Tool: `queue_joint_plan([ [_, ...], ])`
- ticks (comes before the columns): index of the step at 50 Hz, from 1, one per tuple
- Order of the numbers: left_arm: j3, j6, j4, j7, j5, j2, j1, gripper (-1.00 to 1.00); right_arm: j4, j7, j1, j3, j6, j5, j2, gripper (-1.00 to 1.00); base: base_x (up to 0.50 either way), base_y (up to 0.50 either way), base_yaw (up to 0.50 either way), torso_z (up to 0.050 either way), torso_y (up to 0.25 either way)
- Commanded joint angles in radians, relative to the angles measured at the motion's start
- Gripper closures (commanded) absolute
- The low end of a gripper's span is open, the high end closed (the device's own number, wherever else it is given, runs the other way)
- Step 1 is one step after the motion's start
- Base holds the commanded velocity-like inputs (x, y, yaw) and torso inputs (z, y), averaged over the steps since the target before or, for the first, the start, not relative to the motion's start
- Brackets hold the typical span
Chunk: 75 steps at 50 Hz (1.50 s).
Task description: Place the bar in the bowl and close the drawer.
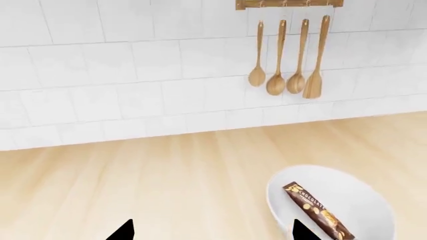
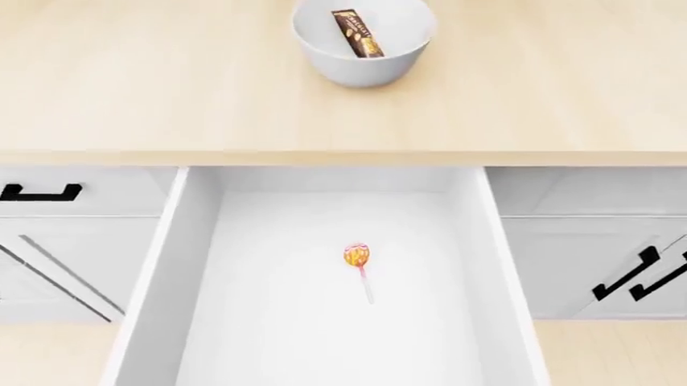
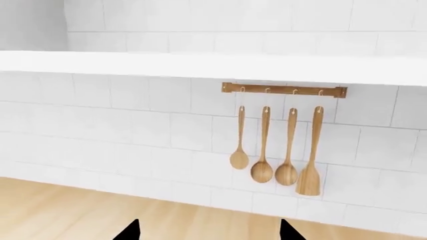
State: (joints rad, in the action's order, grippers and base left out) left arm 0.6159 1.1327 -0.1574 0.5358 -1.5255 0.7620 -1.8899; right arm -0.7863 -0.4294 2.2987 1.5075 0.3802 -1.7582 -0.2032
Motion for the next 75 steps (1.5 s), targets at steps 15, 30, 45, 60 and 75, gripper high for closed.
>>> queue_joint_plan([
  [15,-0.161,-0.027,0.376,0.307,-0.463,0.217,0.151,-1.0,1.076,-0.42,-0.043,-0.159,0.154,-0.242,-0.751,-1.0,0.0,0.0,0.0,0.0,0.25],
  [30,-0.336,-0.245,0.75,0.334,-0.564,0.406,0.509,-1.0,1.52,-0.515,-0.208,-0.161,0.022,-0.187,-1.134,-1.0,0.0,0.0,0.0,0.0,0.25],
  [45,-0.402,-0.314,0.799,0.305,-0.563,0.44,0.612,-1.0,1.561,-0.522,-0.259,-0.153,-0.01,-0.132,-1.194,-1.0,0.03,0.2,0.0,0.0,0.135],
  [60,-0.399,-0.32,0.807,0.319,-0.583,0.434,0.604,-1.0,1.589,-0.57,-0.249,-0.172,0.025,-0.137,-1.215,-1.0,0.05,0.5,0.0,0.0,0.0],
  [75,-0.403,-0.324,0.809,0.32,-0.589,0.433,0.606,-1.0,1.598,-0.59,-0.254,-0.184,0.042,-0.136,-1.22,-1.0,0.0,0.5,0.0,0.0,0.0],
])
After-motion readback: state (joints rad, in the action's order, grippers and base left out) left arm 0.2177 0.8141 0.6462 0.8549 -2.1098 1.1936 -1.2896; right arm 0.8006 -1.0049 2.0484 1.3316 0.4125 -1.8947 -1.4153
